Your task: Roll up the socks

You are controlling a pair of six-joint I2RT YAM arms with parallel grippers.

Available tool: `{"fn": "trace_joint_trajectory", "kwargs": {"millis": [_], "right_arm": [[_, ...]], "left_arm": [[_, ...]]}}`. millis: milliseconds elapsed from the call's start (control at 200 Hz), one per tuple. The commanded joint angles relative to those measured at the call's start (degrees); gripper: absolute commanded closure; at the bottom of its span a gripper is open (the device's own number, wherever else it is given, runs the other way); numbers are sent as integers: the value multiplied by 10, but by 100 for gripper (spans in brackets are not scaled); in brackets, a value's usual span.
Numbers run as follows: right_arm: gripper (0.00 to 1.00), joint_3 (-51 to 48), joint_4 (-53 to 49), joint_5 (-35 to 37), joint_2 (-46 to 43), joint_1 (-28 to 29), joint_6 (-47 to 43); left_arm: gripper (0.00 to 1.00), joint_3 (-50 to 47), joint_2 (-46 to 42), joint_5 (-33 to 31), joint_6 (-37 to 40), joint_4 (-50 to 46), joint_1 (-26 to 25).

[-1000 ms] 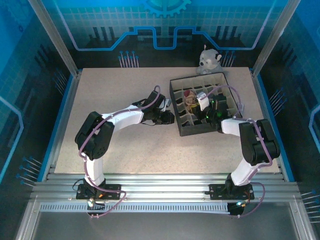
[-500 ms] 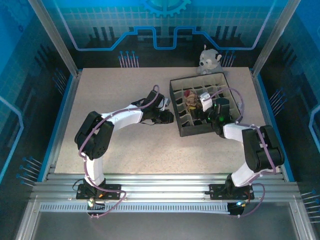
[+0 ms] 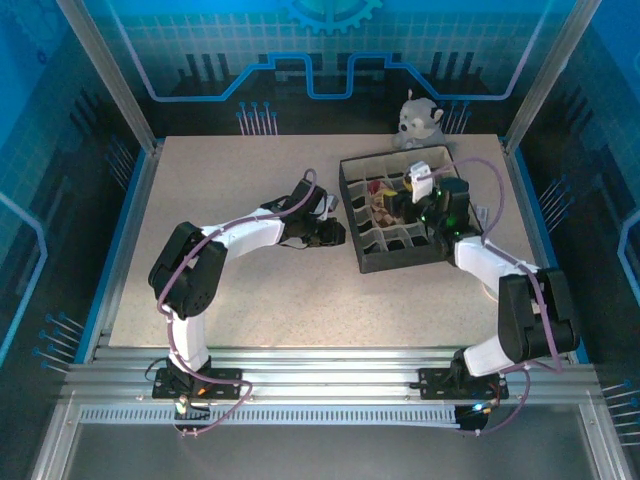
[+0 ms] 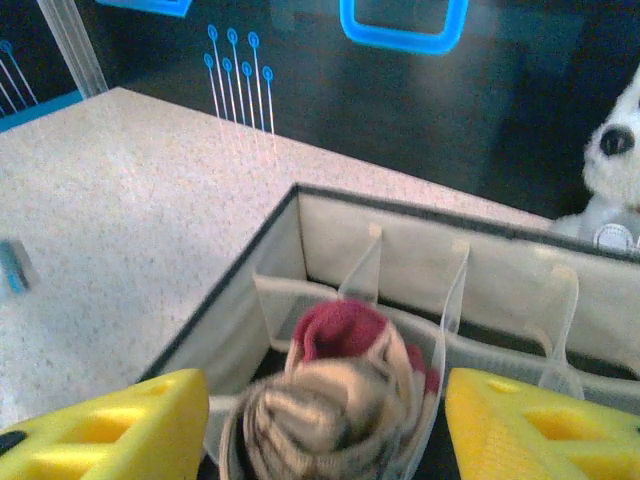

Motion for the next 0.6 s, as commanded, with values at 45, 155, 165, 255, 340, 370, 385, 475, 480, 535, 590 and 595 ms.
{"fn": "trace_joint_trajectory", "kwargs": {"millis": [45,155,165,255,340,370,385,475,480,535,590,595], "right_arm": [[54,121,-173,-26,50,-6,57],[60,164,-211,-47,87,-4,66],[60,166,-213,-47,89,-4,67],[58,182,-239,-50,109,-4,72],[52,188,-262,-50,121,-4,78],[51,189,-269,-48,124,-4,79],[50,189,-274,-47,125,-4,80],[50,192,-294,-48,134,-4,82],[50,193,-295,-48,134,-4,82],[51,197,-311,-44,138,-4,85],[52,202,-332,-34,139,-4,90],[52,202,-334,-33,139,-4,90]], "left_arm": [[81,0,-15,12,14,-16,6],[81,0,-10,15,11,-14,5],[81,1,-10,16,12,-13,6],[81,0,-9,18,11,-13,6],[81,1,-9,17,12,-14,5],[81,1,-9,17,13,-14,6],[81,0,-8,17,13,-14,6],[81,3,-4,20,13,-13,6],[81,3,-3,21,13,-13,6],[82,4,0,23,11,-13,6],[82,5,1,24,11,-11,6],[82,5,1,25,11,-11,6]]}}
